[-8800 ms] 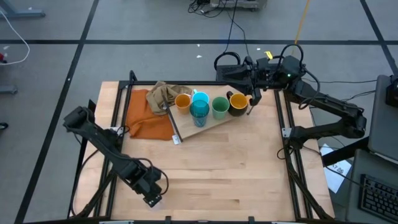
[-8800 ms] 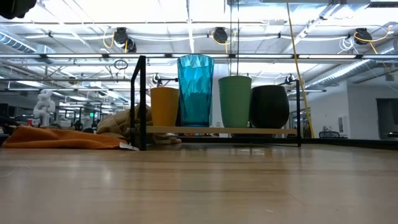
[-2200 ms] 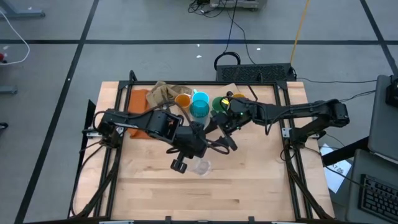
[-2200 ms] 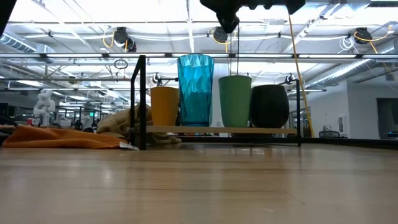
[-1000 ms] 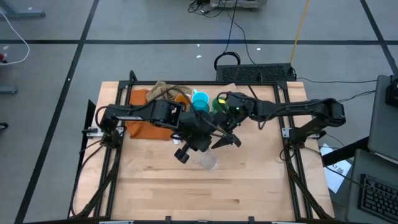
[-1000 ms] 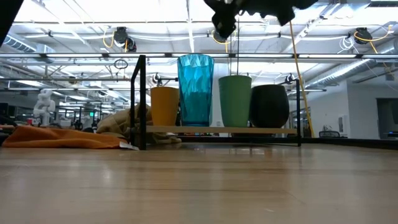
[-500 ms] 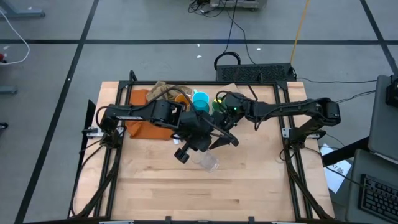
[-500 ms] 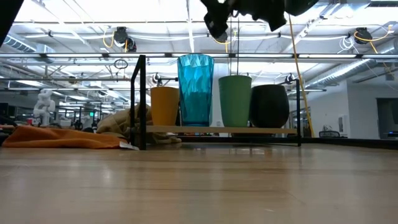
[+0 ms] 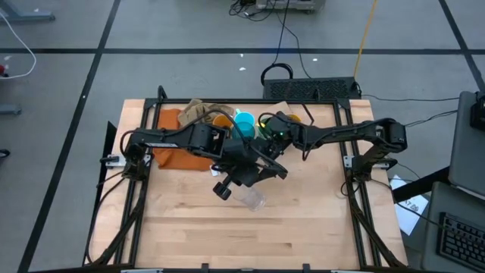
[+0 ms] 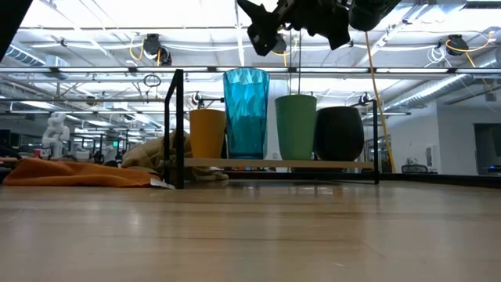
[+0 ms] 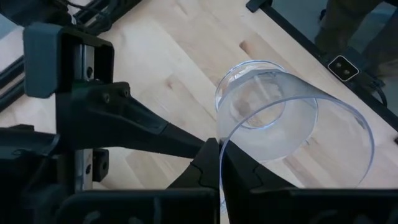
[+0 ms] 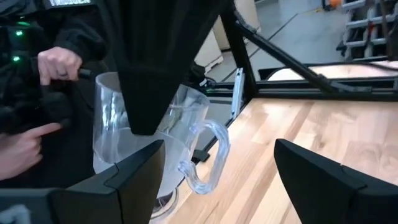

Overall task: Stack small to large cups/mugs on shelf
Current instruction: Put the transparent mug on the shelf

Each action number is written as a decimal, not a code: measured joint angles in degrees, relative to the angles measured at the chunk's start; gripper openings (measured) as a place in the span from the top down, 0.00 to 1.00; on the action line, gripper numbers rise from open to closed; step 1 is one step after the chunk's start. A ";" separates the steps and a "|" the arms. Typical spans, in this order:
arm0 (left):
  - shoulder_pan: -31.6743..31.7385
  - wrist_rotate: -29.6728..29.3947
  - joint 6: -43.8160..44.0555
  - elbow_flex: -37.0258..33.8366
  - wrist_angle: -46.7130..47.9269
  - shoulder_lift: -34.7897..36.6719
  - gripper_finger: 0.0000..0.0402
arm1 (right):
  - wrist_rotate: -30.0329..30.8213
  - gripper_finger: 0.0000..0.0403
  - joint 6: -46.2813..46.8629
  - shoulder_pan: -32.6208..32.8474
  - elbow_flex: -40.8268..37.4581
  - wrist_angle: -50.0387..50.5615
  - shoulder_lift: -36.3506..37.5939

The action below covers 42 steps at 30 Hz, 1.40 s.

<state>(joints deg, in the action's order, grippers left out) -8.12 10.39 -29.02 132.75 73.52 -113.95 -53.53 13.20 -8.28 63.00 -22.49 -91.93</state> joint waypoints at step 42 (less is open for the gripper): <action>0.37 0.86 -3.56 0.00 -0.83 -0.04 1.00 | -6.93 0.39 6.31 1.82 0.00 -7.27 -3.90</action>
<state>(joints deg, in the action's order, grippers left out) -7.75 11.25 -32.58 132.75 72.69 -113.99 -60.46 19.51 -6.46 63.00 -29.76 -95.83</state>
